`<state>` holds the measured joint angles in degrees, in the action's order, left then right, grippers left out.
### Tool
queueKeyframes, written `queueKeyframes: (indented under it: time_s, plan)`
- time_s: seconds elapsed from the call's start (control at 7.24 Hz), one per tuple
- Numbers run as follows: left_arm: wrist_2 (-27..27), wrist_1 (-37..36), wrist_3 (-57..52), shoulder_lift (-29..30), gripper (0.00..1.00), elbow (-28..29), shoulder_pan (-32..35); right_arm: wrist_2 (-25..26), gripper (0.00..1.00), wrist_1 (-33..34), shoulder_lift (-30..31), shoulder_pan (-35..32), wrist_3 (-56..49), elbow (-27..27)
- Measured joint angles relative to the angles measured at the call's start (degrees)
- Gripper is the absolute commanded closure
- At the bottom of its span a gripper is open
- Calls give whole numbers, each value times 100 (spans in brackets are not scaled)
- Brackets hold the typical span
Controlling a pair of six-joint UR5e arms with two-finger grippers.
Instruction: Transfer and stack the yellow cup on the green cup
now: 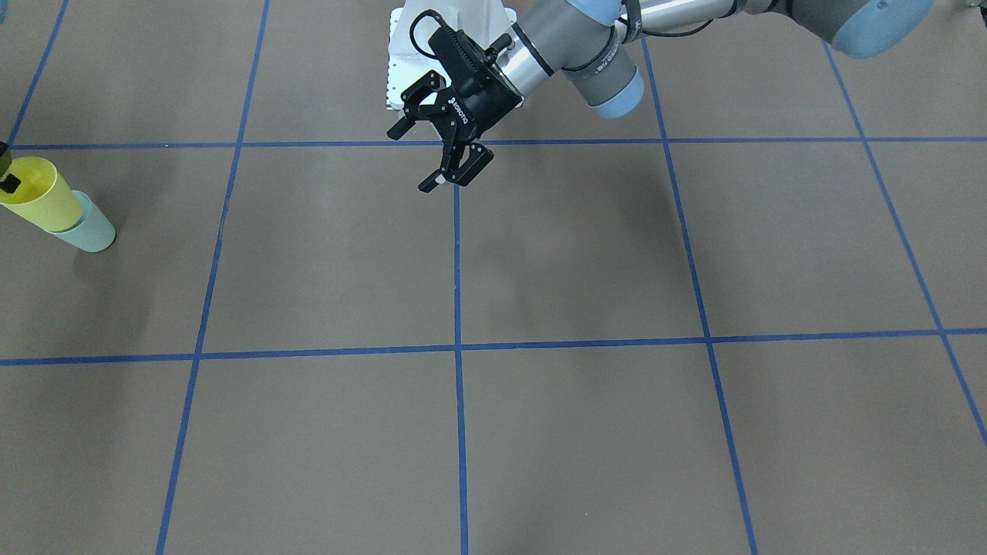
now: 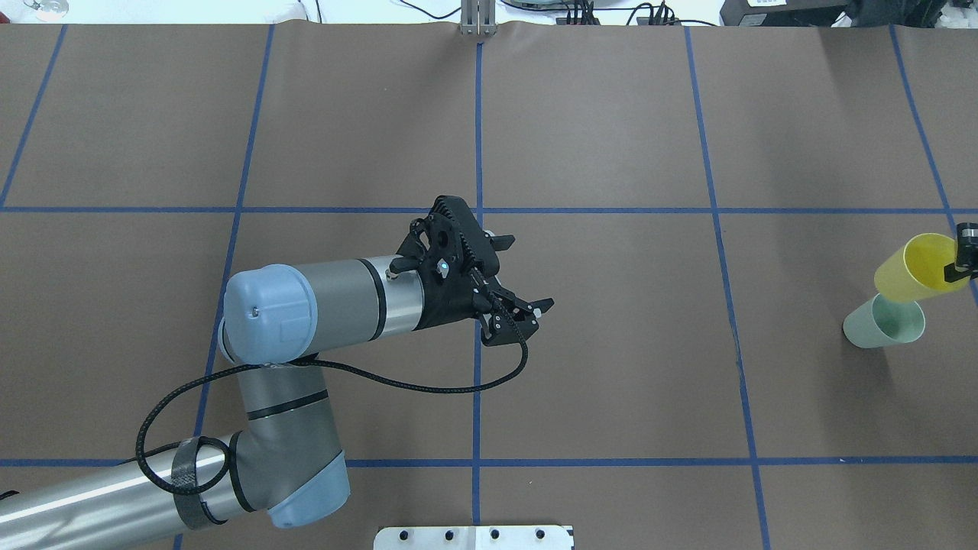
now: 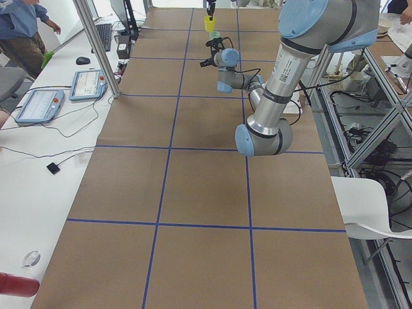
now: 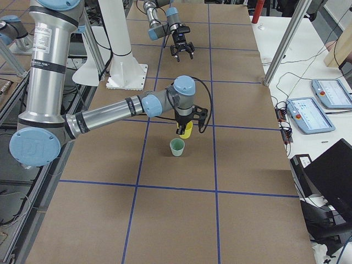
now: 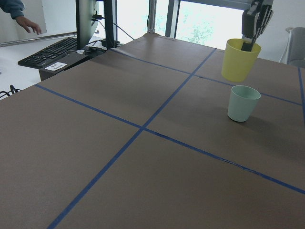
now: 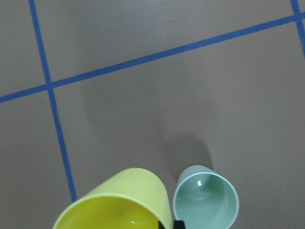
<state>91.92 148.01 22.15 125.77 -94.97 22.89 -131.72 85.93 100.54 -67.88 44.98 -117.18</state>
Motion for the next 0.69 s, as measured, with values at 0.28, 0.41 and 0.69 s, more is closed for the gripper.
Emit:
queueKeyframes:
  time_s: [0.28,0.41,0.69]
  plan:
    - [-7,0,6,-3,1,2,-9,-41,100,-42,10,-14,-107,362]
    - [-7,0,8,-6,1,4,-11,-119,100,-50,6,-20,-129,429]
    - [-8,-4,9,-9,1,5,-18,-405,100,-58,26,-29,-135,422]
